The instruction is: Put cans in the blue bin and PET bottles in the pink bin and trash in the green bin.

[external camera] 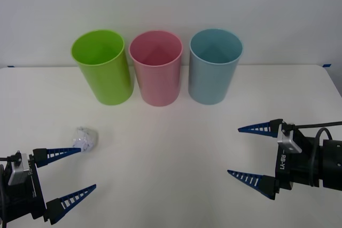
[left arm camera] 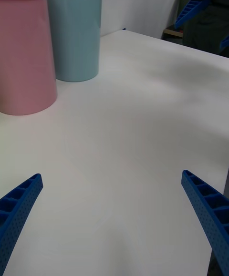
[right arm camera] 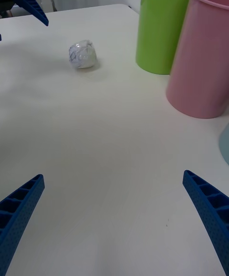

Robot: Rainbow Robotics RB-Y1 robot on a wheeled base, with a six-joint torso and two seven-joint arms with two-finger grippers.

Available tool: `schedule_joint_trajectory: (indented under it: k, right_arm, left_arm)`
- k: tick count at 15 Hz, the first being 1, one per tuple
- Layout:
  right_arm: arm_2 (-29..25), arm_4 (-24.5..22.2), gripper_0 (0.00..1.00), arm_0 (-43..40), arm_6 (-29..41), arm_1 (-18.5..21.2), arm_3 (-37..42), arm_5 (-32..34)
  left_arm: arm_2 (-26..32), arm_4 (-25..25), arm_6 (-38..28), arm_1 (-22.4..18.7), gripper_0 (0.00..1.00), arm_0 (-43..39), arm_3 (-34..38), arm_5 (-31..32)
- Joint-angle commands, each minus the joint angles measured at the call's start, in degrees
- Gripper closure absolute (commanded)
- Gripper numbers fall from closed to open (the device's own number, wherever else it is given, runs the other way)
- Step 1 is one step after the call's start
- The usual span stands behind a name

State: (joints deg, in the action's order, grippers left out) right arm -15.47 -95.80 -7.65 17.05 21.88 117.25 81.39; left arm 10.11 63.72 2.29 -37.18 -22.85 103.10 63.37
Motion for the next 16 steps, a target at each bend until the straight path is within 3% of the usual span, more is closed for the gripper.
schedule_joint_trajectory:
  k: [1,8,16]
  right_arm:
    - [0.0,0.0,0.0,0.0,0.0,0.0,0.0,0.0]
    - [0.0,0.0,0.0,0.0,0.0,0.0,0.0,0.0]
    - [0.0,0.0,0.0,0.0,0.0,0.0,0.0,0.0]
  left_arm:
    - [0.0,0.0,0.0,0.0,0.0,0.0,0.0,0.0]
    - [0.7,0.35,-0.09,-0.53,0.0,-1.41,-0.18,-0.26]
    - [1.76,-1.32,0.09,-1.14,0.0,-6.59,4.13,-5.27]
